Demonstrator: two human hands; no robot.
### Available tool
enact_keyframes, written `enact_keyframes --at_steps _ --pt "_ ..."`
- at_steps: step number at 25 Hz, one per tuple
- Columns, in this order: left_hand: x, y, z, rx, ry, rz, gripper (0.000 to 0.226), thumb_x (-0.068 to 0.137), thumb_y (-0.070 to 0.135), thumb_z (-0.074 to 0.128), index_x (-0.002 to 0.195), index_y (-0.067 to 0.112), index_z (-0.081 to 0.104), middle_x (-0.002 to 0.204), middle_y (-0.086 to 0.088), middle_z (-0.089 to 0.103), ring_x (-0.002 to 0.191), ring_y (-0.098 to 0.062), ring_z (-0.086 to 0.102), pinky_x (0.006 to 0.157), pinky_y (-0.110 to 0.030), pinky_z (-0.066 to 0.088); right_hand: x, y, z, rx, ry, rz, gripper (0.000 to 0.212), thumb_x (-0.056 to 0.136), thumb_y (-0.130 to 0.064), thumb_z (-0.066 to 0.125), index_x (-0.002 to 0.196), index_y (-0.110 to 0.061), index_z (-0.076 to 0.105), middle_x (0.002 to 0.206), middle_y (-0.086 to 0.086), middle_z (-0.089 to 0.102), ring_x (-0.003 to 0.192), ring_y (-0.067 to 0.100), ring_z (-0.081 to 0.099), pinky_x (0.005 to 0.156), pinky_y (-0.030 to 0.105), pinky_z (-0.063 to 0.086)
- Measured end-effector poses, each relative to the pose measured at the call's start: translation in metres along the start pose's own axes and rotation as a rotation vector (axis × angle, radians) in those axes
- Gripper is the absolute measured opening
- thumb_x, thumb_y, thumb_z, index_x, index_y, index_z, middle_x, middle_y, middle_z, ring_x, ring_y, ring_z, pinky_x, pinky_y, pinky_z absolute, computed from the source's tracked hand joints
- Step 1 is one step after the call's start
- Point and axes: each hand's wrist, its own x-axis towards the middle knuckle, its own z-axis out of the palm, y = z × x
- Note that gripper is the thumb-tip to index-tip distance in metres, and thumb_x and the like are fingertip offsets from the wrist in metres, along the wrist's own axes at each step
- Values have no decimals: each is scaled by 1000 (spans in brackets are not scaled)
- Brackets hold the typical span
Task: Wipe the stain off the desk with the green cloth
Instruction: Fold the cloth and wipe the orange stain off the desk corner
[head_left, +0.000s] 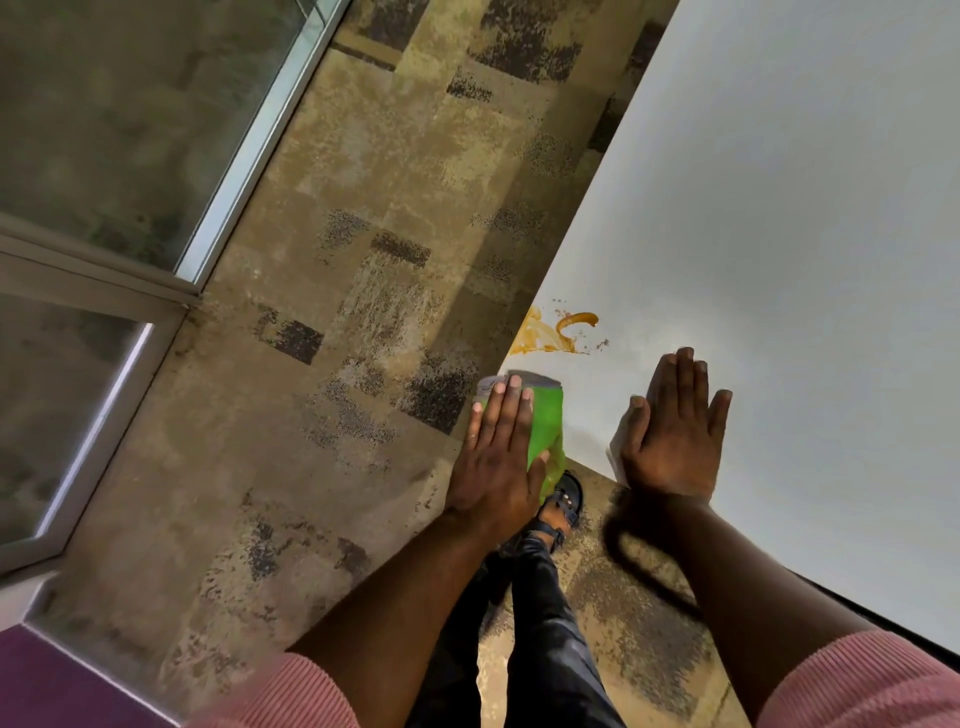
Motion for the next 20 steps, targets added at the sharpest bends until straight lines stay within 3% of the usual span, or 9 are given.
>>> enact_keyframes --at_steps 12,20 --pt "84 12 -26 -85 38 -87 79 103 45 29 163 4 -1 173 -15 -7 160 -28 -8 130 -47 5 1 -2 -3 9 -26 16 67 104 -40 21 165 -13 12 174 6 7 161 21 0 129 53 3" --pt "157 42 -36 68 69 44 81 103 48 31 162 1 3 172 -19 -1 160 -31 -4 129 -50 5 3 0 -1 5 -45 14 68 104 -39 25 165 -14 11 174 7 6 161 21 -1 129 54 2"
